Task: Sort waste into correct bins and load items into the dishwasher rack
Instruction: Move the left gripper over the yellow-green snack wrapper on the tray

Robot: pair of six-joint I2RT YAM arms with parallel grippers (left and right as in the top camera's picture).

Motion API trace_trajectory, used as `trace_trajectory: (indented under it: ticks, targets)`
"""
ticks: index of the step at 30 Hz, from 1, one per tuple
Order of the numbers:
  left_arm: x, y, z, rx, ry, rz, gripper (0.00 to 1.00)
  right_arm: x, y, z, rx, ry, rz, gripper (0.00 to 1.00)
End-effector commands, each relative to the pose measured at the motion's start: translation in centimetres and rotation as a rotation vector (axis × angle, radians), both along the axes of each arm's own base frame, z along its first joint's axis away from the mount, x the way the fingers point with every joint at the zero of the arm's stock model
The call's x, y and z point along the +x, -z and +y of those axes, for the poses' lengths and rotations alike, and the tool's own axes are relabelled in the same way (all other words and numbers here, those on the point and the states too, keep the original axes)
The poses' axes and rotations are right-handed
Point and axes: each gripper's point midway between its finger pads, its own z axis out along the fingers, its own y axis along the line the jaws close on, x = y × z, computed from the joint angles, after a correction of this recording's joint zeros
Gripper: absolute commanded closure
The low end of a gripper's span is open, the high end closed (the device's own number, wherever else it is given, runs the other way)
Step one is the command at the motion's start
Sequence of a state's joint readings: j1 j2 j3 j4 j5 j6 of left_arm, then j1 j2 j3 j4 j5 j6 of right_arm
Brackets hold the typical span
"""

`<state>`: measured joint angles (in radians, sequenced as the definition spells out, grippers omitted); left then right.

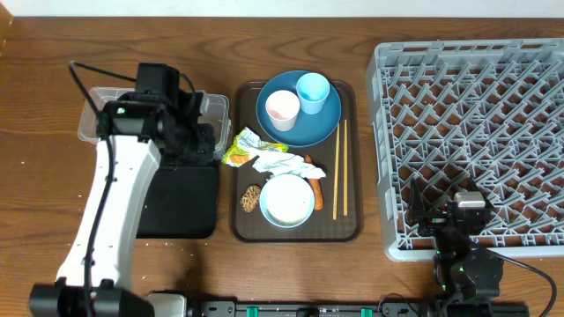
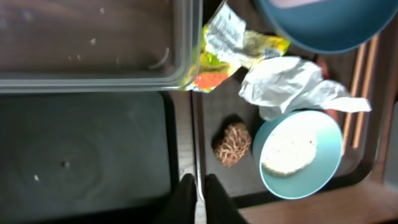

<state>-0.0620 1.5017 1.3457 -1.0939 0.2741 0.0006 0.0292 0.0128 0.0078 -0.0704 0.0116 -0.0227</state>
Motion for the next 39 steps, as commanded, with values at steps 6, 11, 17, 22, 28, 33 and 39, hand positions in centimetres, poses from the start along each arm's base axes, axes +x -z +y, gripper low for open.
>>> trace_trajectory:
  ticks: [6, 11, 17, 22, 28, 33, 39]
  targets:
    - [0.0, 4.3, 1.9, 0.107, -0.096, 0.145, 0.94, 0.0, 0.1, -0.1, -0.008, 0.002, 0.002, 0.01]
    - [0.3, 6.2, 1.9, 0.114, -0.102, 0.200, 0.94, 0.0, 0.1, -0.1, -0.008, 0.002, 0.002, 0.01]
    - [0.7, 8.5, 1.9, 0.121, -0.100, 0.257, 0.94, 0.0, 0.1, -0.1, -0.008, 0.002, 0.002, 0.01]
    - [2.2, 9.1, 1.8, 0.115, -0.103, 0.211, 0.94, 0.0, 0.1, -0.1, -0.008, 0.002, 0.002, 0.01]
    - [3.3, 9.0, 1.7, 0.110, -0.105, 0.166, 0.94, 0.0, 0.1, -0.1, -0.008, 0.002, 0.002, 0.01]
    - [3.3, 9.0, 1.7, 0.110, -0.105, 0.163, 0.94, 0.0, 0.1, -0.1, -0.008, 0.002, 0.002, 0.01]
    - [2.3, 8.7, 1.7, 0.103, -0.124, 0.202, 0.94, 0.0, 0.1, -0.1, -0.008, 0.002, 0.002, 0.01]
